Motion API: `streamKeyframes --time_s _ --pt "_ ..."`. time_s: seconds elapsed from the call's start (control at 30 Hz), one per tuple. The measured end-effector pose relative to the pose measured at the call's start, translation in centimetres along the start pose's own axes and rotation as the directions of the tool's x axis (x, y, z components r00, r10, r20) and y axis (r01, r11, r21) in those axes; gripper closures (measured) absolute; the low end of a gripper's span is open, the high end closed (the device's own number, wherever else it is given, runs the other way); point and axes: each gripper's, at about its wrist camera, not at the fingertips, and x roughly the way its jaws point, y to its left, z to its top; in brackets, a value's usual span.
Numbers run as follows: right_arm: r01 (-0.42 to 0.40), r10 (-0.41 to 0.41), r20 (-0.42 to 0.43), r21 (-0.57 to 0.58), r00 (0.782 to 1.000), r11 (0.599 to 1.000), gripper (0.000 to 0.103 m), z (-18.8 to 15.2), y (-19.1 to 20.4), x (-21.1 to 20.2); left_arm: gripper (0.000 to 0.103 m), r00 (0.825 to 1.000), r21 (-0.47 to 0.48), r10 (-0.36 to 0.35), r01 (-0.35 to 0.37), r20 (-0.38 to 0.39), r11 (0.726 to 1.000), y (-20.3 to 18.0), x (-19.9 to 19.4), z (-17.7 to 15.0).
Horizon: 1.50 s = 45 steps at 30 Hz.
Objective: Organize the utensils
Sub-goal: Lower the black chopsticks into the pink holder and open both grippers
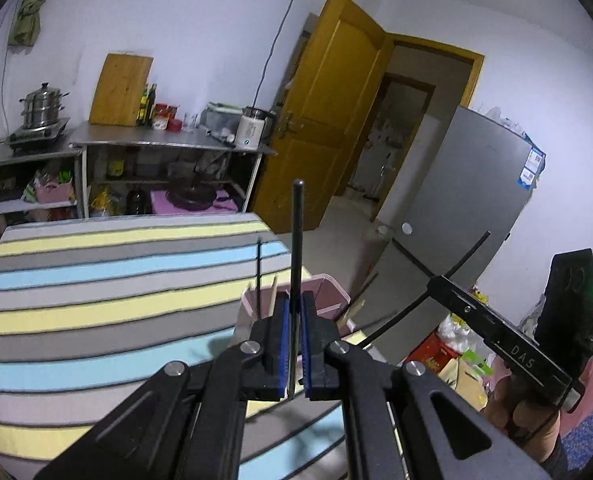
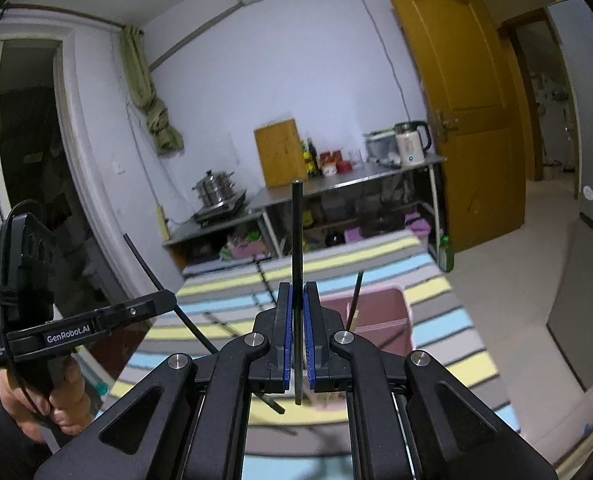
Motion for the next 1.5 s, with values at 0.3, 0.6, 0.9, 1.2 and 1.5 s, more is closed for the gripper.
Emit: streamKeyframes --time_s 0.3,0.6,0.9,1.2,1.5 --pt "0.054 -0.053 0.053 -0.009 0.997 0.999 0.098 1.8 -0.7 1.5 0.097 1.000 0.027 0.013 -0.014 0.027 1.000 -0.5 3.0 1.9" --pt "0.055 -0.055 0.012 -0.003 0.998 0.998 0.098 0.2 -1.3 3.8 0.097 0.999 0.030 0.033 -0.032 -0.025 0.999 0.2 5.9 0.3" --pt "0.073 -0.075 -0.048 -0.033 0.996 0.997 0.098 -1.9 -1.2 6.1 0.097 0.997 0.044 0.034 -0.031 -0.073 0.999 0.6 7.4 -1.0" --pt "0.066 -0.066 -0.134 -0.004 0.989 0.998 0.097 -3.1 -2.3 7.5 0.087 0.997 0.040 0.036 -0.033 -0.073 0.999 0.9 7.1 -1.3" --pt "0.057 -0.059 -0.087 -0.025 0.994 0.998 0.097 -2.1 -1.6 6.0 0.086 0.999 0.046 0.033 -0.032 -0.013 0.998 0.7 4.6 -1.0"
